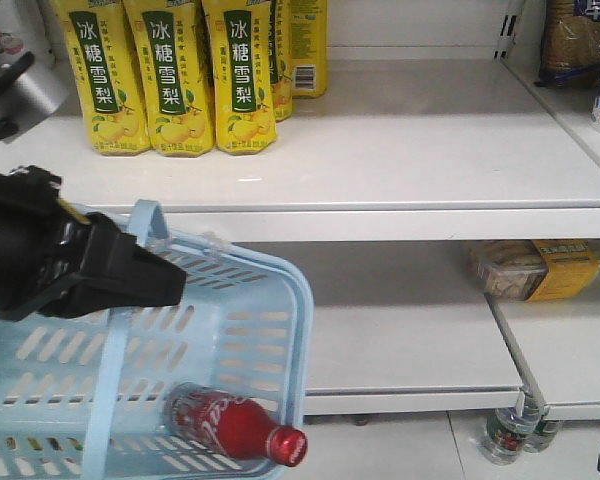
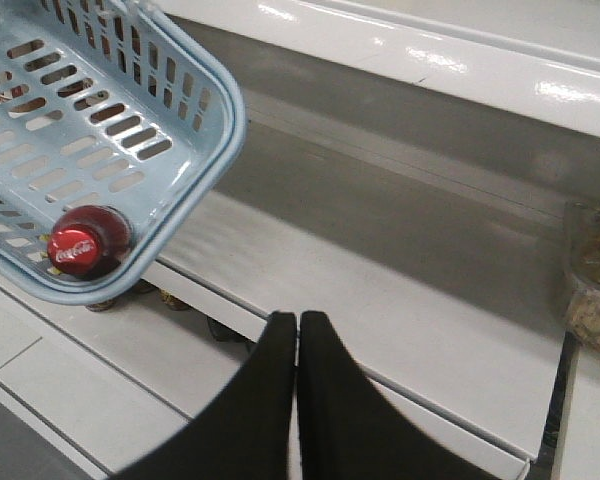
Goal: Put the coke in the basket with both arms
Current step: 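Withdraw the right gripper and lower the basket with the left gripper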
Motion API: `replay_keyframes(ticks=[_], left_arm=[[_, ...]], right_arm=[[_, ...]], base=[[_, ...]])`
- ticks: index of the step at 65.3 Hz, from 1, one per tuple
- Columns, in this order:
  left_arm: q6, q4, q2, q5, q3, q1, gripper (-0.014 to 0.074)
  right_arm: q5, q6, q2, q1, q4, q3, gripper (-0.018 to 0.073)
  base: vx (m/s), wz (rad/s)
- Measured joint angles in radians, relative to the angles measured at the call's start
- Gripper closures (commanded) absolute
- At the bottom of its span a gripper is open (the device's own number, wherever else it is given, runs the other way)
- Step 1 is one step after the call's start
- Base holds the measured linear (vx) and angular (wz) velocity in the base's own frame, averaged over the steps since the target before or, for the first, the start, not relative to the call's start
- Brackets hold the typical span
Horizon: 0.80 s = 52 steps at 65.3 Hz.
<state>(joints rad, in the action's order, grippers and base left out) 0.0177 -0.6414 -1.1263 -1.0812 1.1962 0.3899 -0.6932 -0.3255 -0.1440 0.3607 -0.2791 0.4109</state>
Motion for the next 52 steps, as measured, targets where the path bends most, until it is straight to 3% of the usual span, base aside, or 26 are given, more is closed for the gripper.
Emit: replay_keyframes(ticks=[19, 40, 52], left_arm=[[-0.038, 0.102, 0.284, 0.176, -0.276, 0.0, 0.0603], [-0.056, 0.157, 0.666, 0.493, -0.672, 0.0, 0.0603], [-0.056, 0.268, 0.857, 0.583, -0.9, 0.0, 0.0603]], right_arm=[[0.001, 0.0, 0.0, 0.0, 0.0, 0.0, 0.0564], [0.002, 0.0, 0.0, 0.0, 0.0, 0.0, 0.0564], [0.002, 0.0, 0.0, 0.0, 0.0, 0.0, 0.0564]], base=[[0.0, 0.0], [0.0, 0.0], [0.0, 0.0]])
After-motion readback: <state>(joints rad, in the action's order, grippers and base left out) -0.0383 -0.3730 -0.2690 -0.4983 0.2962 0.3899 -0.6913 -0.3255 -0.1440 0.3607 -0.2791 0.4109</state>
